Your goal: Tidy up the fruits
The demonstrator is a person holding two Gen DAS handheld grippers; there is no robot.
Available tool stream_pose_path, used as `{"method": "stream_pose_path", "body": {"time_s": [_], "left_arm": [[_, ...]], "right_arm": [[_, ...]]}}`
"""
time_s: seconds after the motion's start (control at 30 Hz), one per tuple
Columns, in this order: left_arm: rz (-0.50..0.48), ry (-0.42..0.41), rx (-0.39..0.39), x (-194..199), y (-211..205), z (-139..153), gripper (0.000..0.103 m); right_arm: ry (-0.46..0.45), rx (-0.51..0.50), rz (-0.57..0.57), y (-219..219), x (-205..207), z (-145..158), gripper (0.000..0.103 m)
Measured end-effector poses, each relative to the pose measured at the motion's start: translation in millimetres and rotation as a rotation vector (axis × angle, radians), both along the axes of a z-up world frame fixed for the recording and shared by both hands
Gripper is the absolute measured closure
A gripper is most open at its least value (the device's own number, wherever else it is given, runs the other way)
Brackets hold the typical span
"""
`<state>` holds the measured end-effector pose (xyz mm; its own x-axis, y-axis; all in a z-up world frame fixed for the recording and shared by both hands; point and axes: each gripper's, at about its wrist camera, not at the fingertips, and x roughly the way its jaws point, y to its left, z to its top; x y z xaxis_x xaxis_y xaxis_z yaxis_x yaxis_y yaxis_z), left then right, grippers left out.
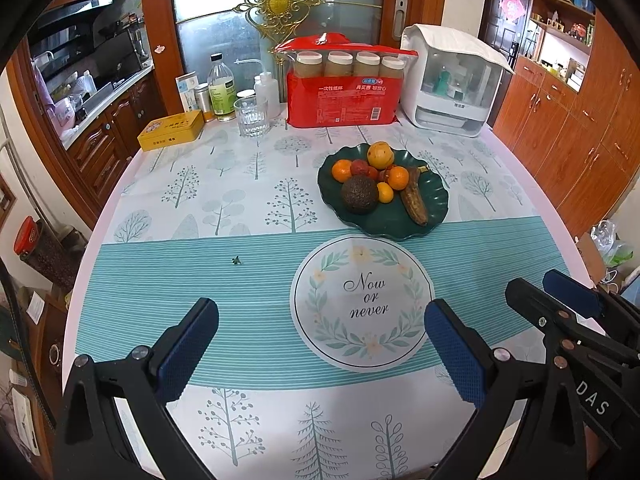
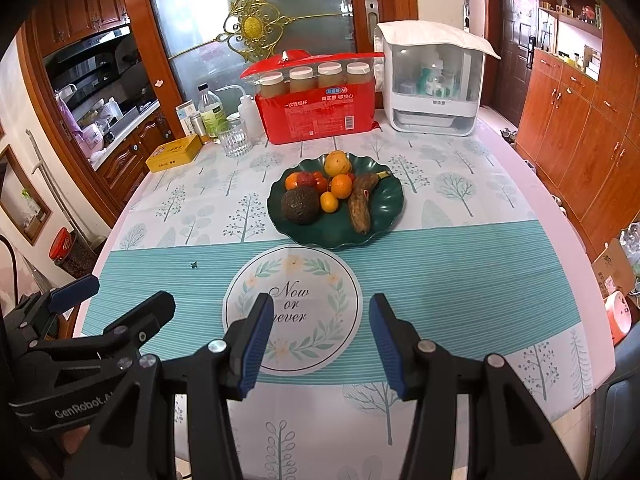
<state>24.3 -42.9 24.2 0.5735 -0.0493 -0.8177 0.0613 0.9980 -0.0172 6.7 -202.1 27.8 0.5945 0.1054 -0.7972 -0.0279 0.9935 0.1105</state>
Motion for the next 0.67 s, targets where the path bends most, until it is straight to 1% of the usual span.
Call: {"method": "stream_pose_path", "body": {"time_s": [0.67], "left_arm": [[0.002,0.016,-0.01,1.7,-4.4,-6.0,0.001]], "right_arm": [[0.012,0.005,-0.006,-7.2,-4.9,-4.1,0.053]]}}
